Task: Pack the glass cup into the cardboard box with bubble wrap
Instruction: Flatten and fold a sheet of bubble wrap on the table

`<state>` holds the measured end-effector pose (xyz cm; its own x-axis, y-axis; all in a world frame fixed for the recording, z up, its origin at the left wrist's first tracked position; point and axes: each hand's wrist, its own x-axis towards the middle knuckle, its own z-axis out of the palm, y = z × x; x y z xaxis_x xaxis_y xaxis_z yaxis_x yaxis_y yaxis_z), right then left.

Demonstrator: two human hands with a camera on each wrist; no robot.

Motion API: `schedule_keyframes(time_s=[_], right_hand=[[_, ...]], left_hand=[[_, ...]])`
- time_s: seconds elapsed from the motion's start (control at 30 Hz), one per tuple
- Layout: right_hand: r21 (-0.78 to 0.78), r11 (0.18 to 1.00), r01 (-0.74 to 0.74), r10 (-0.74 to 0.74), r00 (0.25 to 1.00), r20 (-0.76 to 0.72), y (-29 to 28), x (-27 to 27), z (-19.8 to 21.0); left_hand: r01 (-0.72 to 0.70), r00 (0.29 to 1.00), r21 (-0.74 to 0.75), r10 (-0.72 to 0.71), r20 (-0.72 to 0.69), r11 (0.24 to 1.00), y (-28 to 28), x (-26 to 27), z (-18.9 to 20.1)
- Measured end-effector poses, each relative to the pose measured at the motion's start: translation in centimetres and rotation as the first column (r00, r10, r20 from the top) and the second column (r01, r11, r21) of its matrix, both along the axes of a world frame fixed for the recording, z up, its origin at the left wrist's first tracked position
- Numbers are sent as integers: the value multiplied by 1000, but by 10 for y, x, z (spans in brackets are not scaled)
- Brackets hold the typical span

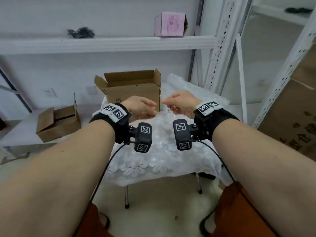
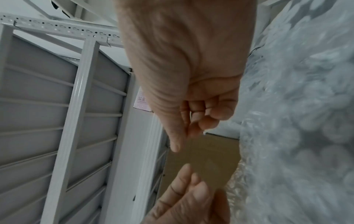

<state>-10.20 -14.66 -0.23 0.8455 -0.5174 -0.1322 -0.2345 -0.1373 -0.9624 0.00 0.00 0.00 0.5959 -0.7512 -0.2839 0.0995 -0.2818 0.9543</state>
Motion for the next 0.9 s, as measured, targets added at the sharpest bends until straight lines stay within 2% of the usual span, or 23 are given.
schedule_keyframes(time_s=[0.1, 0.2, 0.33, 0.47, 0.53, 0.6, 0.7, 0.77, 0.83, 0.9], right_hand=[[-61, 998, -3, -2, 996, -84, 1, 2, -10], [-81, 987, -136, 118, 974, -192, 5, 3, -24], [-146, 946, -289, 218, 901, -376, 14, 9, -36], [-170, 801, -574, 355, 684, -637, 27, 13, -43], [-175, 714, -678, 374, 581, -723, 40, 16, -46], [-208, 626, -751, 348, 509, -787, 52, 23, -56], [-178, 573, -800, 318, 418, -851, 65, 27, -70], [-227, 467, -855, 236, 368, -899, 70, 22, -68], [-283, 414, -865, 189, 386, -903, 71, 20, -67], [-271, 419, -867, 208, 382, -901, 70, 19, -65]], left_hand=[[-15, 1000, 68, 13, 21, 998, 1, 0, -18], [60, 998, 209, -66, 22, 976, 2, -4, -38], [166, 980, 411, -195, 29, 896, 4, -2, -58], [161, 983, 421, -185, 16, 893, 8, 8, -70], [153, 980, 423, -192, 52, 893, 9, 11, -71], [168, 963, 451, -244, 117, 877, 10, 12, -71], [185, 937, 480, -301, 176, 857, 16, 15, -74], [231, 918, 489, -355, 177, 841, 21, 13, -72], [295, 863, 566, -470, 188, 769, 24, 9, -66], [333, 788, 669, -586, 190, 665, 24, 4, -58]])
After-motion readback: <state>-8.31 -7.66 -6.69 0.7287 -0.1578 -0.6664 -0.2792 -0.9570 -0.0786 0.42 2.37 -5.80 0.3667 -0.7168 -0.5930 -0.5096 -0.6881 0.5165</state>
